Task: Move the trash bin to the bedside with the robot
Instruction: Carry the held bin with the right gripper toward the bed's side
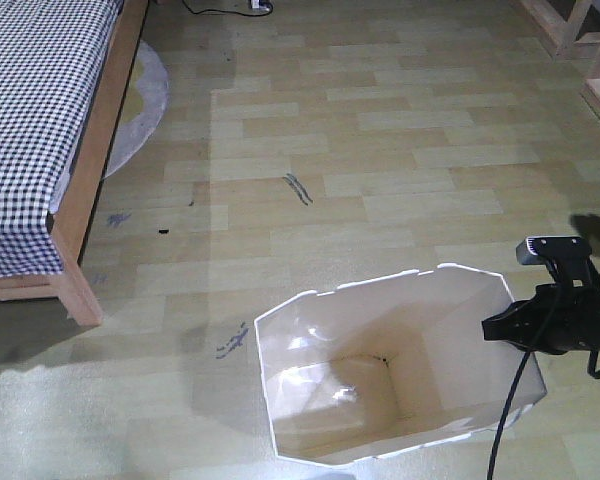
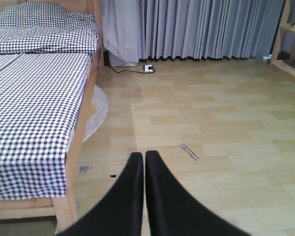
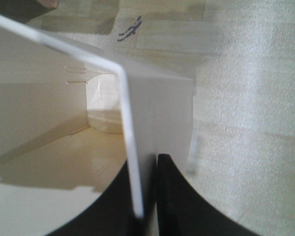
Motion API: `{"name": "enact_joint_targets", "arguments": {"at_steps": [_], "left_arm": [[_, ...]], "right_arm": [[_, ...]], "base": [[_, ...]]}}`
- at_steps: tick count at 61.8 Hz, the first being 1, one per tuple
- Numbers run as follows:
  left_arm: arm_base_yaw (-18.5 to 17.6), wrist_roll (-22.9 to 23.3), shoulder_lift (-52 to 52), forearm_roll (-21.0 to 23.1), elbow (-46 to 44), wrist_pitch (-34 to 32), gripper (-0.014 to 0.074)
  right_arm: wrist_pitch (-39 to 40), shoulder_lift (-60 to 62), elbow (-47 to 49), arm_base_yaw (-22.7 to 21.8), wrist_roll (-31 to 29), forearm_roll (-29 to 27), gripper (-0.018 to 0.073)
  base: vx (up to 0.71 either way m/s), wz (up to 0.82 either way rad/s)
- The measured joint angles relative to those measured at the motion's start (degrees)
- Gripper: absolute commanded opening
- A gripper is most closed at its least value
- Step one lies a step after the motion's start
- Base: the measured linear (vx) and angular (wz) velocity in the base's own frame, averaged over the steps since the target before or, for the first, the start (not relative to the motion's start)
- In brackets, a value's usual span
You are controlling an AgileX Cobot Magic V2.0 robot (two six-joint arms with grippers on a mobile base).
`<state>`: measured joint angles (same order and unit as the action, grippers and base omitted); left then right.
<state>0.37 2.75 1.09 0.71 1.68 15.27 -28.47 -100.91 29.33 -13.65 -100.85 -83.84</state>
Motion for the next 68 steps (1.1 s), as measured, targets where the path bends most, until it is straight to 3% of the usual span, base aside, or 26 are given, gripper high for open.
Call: {"name": "enact_joint_targets", "arguments": {"at_steps": [68], "left_arm": [[0.0,0.0,0.0,0.0,0.0,0.0,-0.0006]], "right_arm": [[-0.5,0.0,0.0,0.0,0.0,0.0,-0.0004]], "base": [[0.36,0.05]]}}
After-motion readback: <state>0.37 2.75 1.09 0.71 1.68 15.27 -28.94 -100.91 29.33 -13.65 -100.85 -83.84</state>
